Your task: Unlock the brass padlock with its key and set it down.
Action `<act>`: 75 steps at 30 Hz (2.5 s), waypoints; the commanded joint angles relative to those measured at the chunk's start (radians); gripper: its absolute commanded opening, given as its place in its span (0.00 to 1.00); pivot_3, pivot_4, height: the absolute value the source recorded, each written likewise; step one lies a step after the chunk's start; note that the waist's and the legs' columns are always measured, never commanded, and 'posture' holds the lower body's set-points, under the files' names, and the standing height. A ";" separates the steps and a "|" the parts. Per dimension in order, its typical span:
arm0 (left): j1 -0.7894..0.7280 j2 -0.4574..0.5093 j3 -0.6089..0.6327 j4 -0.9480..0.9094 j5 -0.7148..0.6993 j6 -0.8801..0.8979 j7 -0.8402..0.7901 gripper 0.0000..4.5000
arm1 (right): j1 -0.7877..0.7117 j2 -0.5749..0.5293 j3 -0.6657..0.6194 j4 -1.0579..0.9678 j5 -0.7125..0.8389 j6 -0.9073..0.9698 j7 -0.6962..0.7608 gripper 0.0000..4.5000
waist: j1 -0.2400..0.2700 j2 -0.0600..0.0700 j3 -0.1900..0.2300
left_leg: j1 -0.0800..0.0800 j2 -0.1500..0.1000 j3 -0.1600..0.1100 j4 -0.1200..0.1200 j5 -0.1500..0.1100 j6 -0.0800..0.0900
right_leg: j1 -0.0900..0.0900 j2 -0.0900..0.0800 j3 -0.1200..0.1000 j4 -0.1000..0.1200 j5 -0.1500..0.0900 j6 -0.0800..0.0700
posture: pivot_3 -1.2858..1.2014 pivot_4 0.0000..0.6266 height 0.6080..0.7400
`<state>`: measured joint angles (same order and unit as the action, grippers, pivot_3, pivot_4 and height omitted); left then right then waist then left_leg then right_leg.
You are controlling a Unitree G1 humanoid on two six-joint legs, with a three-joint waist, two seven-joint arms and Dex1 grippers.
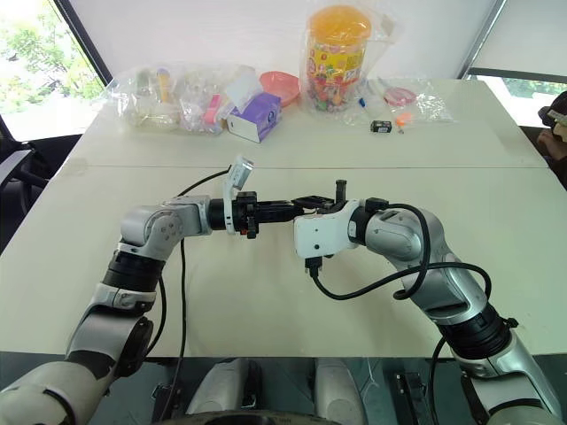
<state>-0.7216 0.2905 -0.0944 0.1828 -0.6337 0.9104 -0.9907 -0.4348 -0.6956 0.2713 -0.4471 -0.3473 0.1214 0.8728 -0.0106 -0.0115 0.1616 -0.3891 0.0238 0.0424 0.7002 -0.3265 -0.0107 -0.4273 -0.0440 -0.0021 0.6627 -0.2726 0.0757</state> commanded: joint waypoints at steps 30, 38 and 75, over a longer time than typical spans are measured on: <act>-0.023 0.151 -0.055 -0.017 0.029 -0.070 -0.241 0.00 | -0.004 0.071 -0.211 -0.157 0.512 0.554 0.030 0.01 | 0.000 0.000 0.000 | 0.000 0.000 0.000 0.000 0.000 0.000 | 0.000 0.000 0.000 0.000 0.000 0.000 | 0.52 0.24 1.00; -0.031 0.145 -0.044 -0.021 0.018 -0.060 -0.262 0.00 | -0.016 0.073 -0.180 -0.155 0.550 0.578 -0.034 0.01 | 0.001 0.000 0.000 | 0.000 0.000 0.000 0.000 0.000 0.000 | 0.000 0.000 0.000 0.000 0.000 0.000 | 0.52 0.24 1.00; -0.031 0.141 -0.008 -0.053 -0.023 -0.032 -0.248 0.00 | 0.031 0.027 -0.095 -0.012 0.512 0.401 -0.039 0.01 | 0.000 0.000 0.000 | 0.000 0.000 0.000 0.000 0.000 0.000 | 0.000 0.000 0.000 0.000 0.000 0.000 | 0.52 0.24 1.00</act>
<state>-0.7411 0.4316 -0.1292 0.1368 -0.6590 0.9021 -1.2500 -0.3883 -0.6586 0.1856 -0.4358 0.1617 0.5380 0.8309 -0.0107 -0.0115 0.1616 -0.3894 0.0238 0.0419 0.7001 -0.3268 -0.0102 -0.4272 -0.0440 -0.0021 0.6624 -0.2727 0.0757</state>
